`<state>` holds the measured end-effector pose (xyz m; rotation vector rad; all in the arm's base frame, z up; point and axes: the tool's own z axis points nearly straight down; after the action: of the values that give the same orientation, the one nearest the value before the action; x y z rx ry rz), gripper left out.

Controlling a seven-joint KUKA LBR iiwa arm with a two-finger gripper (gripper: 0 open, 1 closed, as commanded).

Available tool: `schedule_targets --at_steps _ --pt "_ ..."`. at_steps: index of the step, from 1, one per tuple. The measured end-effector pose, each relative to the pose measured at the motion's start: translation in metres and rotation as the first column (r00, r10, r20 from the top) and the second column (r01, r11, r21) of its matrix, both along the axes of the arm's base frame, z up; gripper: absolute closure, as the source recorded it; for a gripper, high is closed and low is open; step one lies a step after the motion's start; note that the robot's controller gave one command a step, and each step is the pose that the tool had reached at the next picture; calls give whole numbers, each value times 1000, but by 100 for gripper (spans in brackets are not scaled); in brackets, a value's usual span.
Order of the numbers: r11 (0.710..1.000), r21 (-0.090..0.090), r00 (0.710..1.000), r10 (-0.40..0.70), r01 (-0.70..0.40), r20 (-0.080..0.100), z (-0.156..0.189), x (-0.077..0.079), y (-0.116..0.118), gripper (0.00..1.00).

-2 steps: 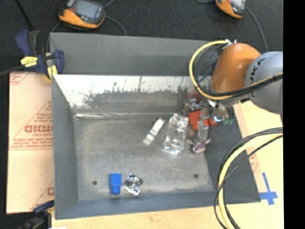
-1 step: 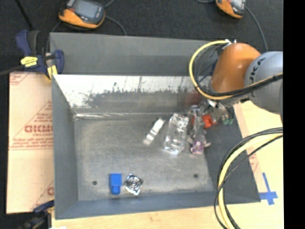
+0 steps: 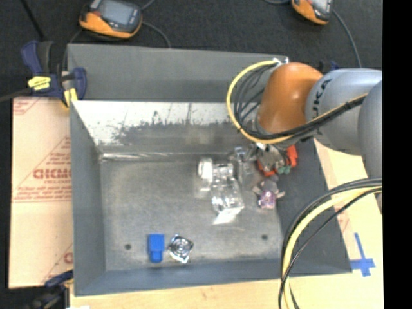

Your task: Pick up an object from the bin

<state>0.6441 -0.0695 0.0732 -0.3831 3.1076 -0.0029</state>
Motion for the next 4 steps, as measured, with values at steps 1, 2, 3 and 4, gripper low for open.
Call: schedule_targets --at_steps 1,2,3,4 --pt "1000 -1 1000 -4 4 -2 -1 -1 -3 0" --pt "997 -1 997 72 -72 -7 9 -30 -40 0" --pt "999 0 999 35 -35 -3 9 -5 -87 0" --pt "993 13 993 -119 119 -1 1 -6 -85 0"
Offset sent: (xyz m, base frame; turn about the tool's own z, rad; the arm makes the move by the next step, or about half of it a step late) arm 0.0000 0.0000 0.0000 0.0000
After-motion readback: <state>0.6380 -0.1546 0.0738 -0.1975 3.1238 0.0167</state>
